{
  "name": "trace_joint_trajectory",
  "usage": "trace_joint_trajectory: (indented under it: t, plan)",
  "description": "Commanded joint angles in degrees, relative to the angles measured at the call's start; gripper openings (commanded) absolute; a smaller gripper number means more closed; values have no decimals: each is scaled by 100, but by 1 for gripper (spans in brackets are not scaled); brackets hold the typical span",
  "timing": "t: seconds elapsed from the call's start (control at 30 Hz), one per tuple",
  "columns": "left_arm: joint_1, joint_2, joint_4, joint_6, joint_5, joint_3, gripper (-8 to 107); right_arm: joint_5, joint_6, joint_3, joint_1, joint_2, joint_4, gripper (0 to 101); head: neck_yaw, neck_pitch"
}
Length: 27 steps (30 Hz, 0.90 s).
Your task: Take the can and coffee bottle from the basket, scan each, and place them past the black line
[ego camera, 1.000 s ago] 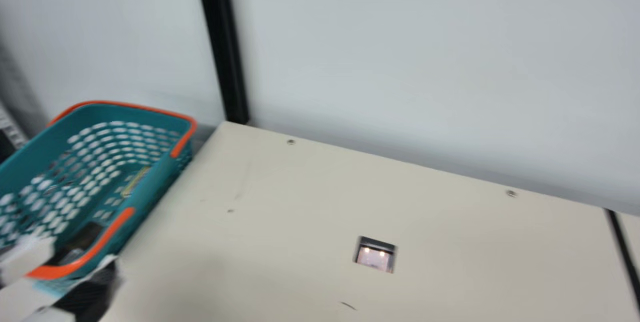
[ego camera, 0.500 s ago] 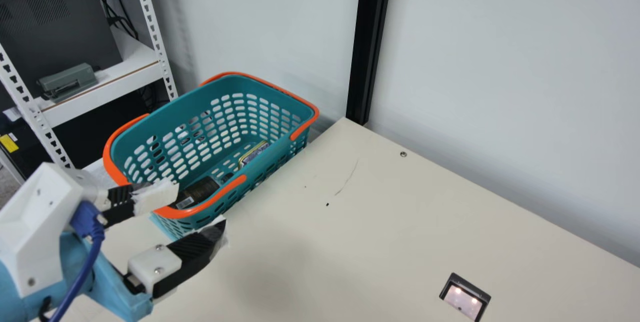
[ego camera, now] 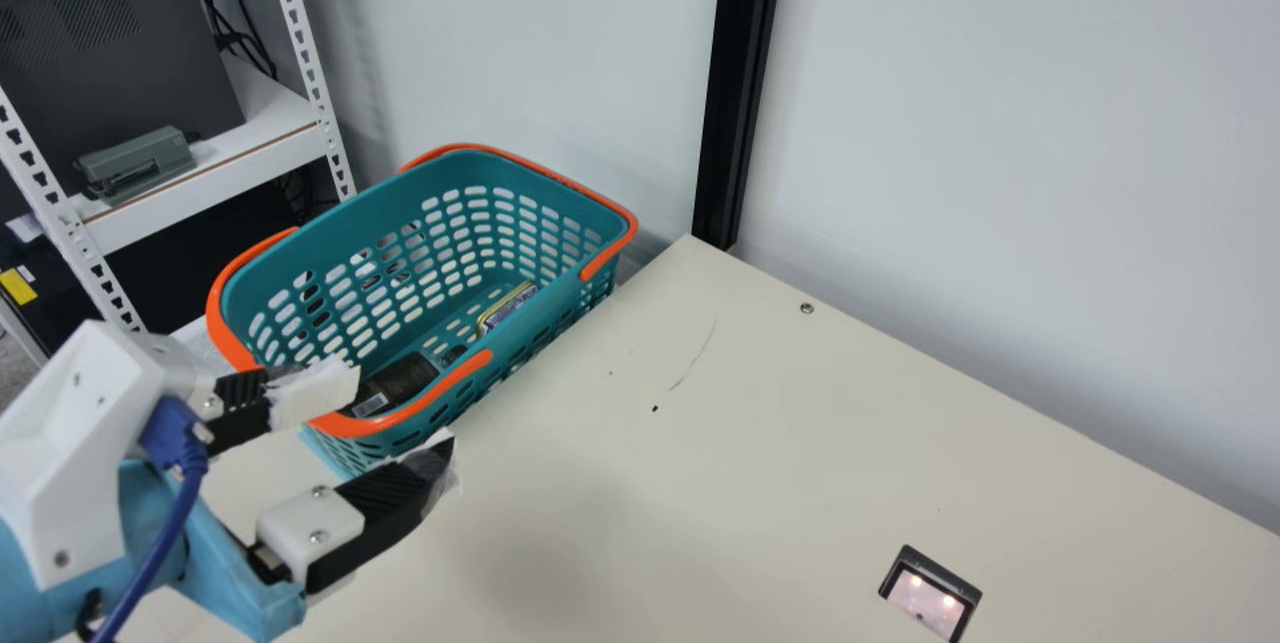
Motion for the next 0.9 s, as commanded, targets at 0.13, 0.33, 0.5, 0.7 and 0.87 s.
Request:
trace_joint_trajectory:
  t: [0.13, 0.33, 0.5, 0.7, 0.87]
  plan:
    - [21, 726, 188, -359, -171, -749, 90, 0, 0, 0, 0, 0, 0, 101, 128, -95]
    - [114, 1794, 607, -726, -294, -1780, 90, 0, 0, 0, 0, 0, 0, 101, 128, -95]
    - [379, 2874, 675, -643, -233, -2718, 90, 0, 0, 0, 0, 0, 0, 101, 128, -95]
    - [1222, 4316, -211, 578, -63, -3883, 90, 0, 0, 0, 0, 0, 0, 101, 128, -95]
    - [2215, 5528, -1279, 2187, 297, -4957, 90, 0, 0, 0, 0, 0, 0, 101, 128, -95]
